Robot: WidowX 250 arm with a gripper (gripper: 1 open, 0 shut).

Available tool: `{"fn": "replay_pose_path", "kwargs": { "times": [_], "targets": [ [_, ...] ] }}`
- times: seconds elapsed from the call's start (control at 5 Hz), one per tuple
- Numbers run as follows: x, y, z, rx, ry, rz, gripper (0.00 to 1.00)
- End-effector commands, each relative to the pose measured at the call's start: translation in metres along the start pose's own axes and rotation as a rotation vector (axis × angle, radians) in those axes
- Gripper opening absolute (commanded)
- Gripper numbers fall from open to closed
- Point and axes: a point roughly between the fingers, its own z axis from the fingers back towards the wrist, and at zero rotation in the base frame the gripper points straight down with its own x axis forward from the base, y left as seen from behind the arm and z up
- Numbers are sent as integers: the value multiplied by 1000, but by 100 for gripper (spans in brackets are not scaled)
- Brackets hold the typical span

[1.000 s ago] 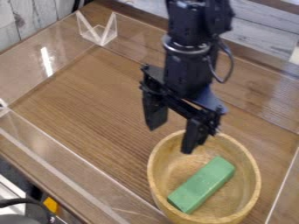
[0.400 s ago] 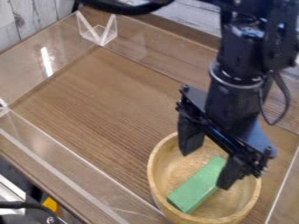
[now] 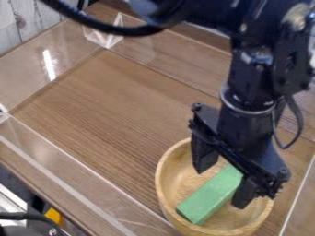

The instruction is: Remove the green block from inside the brown bowl and put it on the table

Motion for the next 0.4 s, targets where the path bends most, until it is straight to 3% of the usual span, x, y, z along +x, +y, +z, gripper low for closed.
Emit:
{"fn": "replay_pose_path", "kwargs": {
  "times": [0.0,0.2],
  "targets": [
    [5,4,8,-12,-49,24,100],
    [4,6,12,-18,-48,57,100]
  ]
}}
